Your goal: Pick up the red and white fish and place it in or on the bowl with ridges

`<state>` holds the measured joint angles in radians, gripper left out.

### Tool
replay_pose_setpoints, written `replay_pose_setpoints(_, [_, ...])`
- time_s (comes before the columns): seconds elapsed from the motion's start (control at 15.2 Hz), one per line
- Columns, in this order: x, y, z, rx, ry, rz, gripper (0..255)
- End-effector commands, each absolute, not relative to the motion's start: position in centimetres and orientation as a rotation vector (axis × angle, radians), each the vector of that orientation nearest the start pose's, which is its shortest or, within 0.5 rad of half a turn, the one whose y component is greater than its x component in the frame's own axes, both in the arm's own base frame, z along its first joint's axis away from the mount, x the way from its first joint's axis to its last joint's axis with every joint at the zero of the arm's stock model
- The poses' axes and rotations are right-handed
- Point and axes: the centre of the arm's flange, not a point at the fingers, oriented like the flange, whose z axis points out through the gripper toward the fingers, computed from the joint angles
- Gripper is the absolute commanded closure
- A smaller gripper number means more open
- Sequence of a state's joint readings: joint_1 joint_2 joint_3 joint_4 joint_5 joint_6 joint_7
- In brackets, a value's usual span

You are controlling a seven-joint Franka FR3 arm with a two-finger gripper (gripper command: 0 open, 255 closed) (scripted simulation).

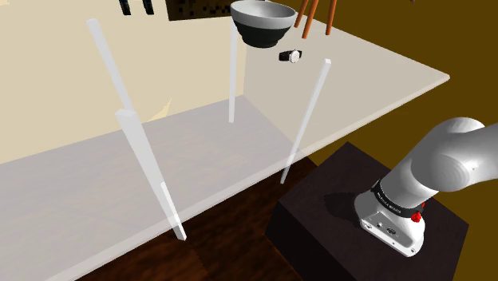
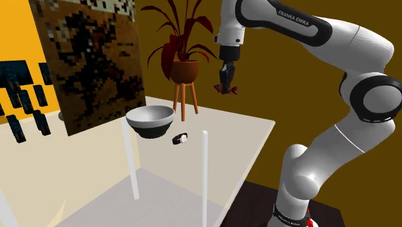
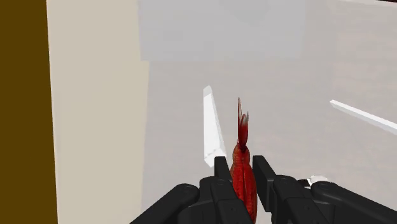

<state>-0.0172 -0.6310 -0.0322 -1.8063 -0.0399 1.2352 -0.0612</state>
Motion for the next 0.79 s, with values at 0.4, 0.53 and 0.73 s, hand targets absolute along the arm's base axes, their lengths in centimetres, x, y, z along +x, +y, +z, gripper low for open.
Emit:
replay_pose_setpoints(0.4, [39.0, 2.0, 75.9, -3.161, -0.005, -0.093, 255])
replay_pose_setpoints(0.53, [41.4, 3.2, 75.9, -3.161, -0.005, -0.093, 255])
replay_pose_setpoints(0.73, [44.9, 5.0, 75.9, -3.161, -0.005, -0.093, 255])
